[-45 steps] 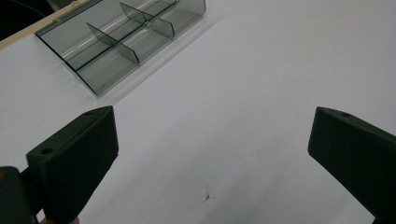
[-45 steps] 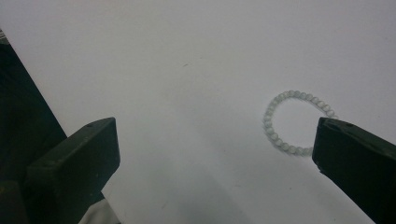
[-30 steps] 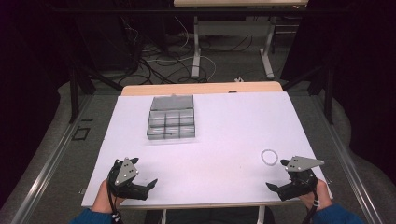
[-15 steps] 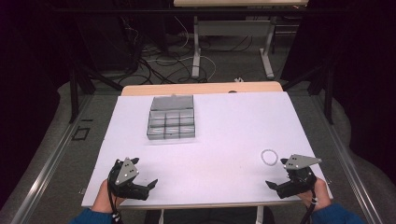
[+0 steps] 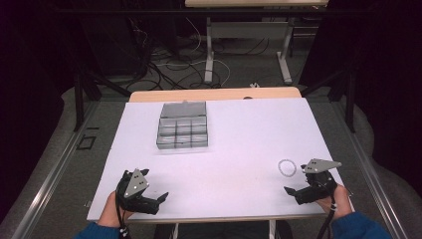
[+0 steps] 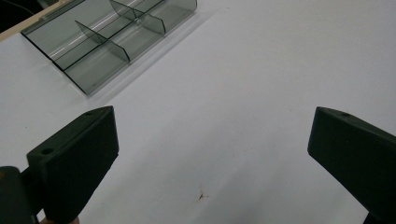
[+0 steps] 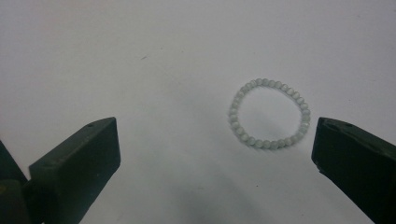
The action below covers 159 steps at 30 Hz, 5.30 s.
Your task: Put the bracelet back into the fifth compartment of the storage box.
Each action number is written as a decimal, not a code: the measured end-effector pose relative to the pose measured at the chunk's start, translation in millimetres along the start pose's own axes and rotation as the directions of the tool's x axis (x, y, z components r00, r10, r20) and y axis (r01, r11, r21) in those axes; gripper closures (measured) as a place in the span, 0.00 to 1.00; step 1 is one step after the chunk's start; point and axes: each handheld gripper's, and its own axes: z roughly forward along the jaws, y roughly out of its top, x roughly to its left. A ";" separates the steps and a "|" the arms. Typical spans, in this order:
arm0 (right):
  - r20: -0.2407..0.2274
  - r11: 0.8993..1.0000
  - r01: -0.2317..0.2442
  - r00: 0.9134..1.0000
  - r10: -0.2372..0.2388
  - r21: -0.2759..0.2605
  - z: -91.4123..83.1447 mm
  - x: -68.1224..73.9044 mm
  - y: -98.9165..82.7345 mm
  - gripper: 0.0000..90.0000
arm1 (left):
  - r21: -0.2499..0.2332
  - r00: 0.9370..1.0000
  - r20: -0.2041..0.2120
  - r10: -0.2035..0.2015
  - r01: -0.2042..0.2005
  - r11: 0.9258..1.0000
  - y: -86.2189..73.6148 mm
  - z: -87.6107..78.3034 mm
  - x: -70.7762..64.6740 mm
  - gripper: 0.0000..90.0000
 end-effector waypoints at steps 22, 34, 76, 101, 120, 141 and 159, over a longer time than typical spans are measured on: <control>-0.022 0.998 -0.022 0.999 0.023 0.054 16.7 -16.6 6.8 0.01 | 0.011 1.000 -0.002 0.006 -0.006 1.000 0.2 0.7 -1.0 0.01; -0.045 0.995 -0.028 0.998 0.033 0.101 31.5 -25.2 9.6 0.00 | 0.012 1.000 0.000 0.009 -0.009 1.000 0.2 0.9 -1.1 0.01; -0.038 0.991 -0.057 0.997 0.062 0.121 46.1 -25.7 8.6 0.78 | 0.026 1.000 0.003 0.016 -0.016 1.000 0.2 1.8 -1.7 0.01; -0.025 0.983 -0.115 0.993 0.119 0.143 48.3 -23.4 7.6 0.95 | 0.028 1.000 -0.001 0.018 -0.018 0.999 0.1 1.7 -2.3 0.01; 0.007 0.991 -0.102 0.995 0.102 0.092 37.3 -20.2 13.0 0.95 | 0.025 1.000 -0.001 0.019 -0.019 1.000 0.1 1.6 -2.3 0.01; 0.032 0.992 -0.124 0.992 0.125 -0.018 15.3 -26.0 21.5 0.95 | 0.025 1.000 0.000 0.018 -0.018 1.000 0.0 1.8 -2.1 0.01; 0.045 0.986 -0.148 0.987 0.152 -0.070 0.7 -28.0 29.5 0.95 | 0.026 1.000 0.000 0.017 -0.017 1.000 0.0 1.7 -2.2 0.01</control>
